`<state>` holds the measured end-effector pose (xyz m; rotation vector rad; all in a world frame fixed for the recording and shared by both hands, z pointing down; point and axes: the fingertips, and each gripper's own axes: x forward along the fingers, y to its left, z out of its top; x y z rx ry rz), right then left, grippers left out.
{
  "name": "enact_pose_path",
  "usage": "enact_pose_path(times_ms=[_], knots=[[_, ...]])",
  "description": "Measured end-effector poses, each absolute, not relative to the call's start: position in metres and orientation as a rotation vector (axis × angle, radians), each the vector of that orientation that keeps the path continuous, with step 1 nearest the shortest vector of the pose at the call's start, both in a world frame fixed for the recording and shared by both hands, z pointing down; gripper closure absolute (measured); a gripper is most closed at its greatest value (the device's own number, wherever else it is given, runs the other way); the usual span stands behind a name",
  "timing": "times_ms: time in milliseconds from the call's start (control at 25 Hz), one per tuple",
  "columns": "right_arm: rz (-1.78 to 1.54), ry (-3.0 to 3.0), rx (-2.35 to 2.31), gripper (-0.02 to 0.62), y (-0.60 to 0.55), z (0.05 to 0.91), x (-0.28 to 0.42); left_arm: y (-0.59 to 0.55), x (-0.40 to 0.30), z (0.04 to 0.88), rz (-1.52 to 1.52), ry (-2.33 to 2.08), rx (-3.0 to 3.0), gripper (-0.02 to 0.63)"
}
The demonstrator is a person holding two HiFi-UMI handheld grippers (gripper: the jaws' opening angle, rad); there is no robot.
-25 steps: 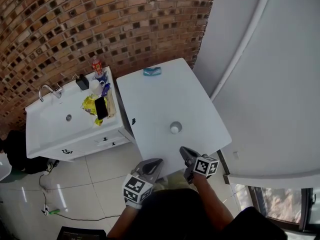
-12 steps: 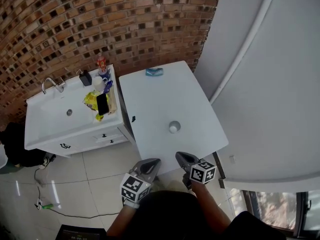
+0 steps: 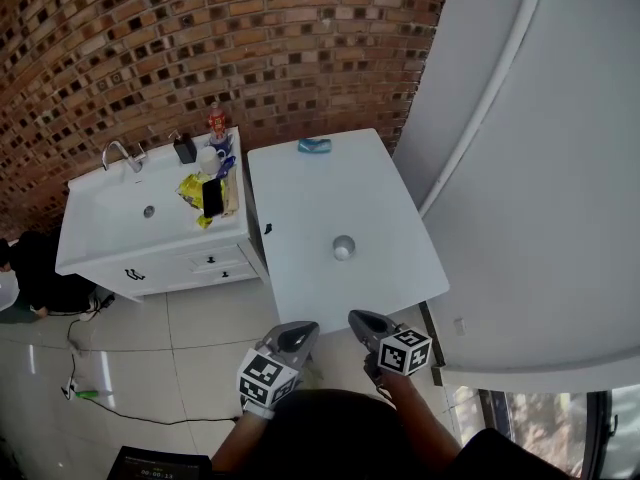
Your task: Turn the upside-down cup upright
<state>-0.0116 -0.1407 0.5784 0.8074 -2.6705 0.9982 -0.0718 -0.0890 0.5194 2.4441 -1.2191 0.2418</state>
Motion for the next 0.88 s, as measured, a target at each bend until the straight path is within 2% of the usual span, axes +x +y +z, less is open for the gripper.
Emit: enact_pose_path(times_ms=[360, 880], knots=[[0.952, -2.696, 0.719, 0.607, -0.071, 0.572, 0.036, -0.021, -0.025, 0.526, 0.309, -1.251, 2.434, 0.591], [0.831, -2.848, 0.668, 0.607, 0.027, 0.533, 0.089, 0.070, 0.015, 0.516, 0.246, -1.339, 2.419, 0.591]])
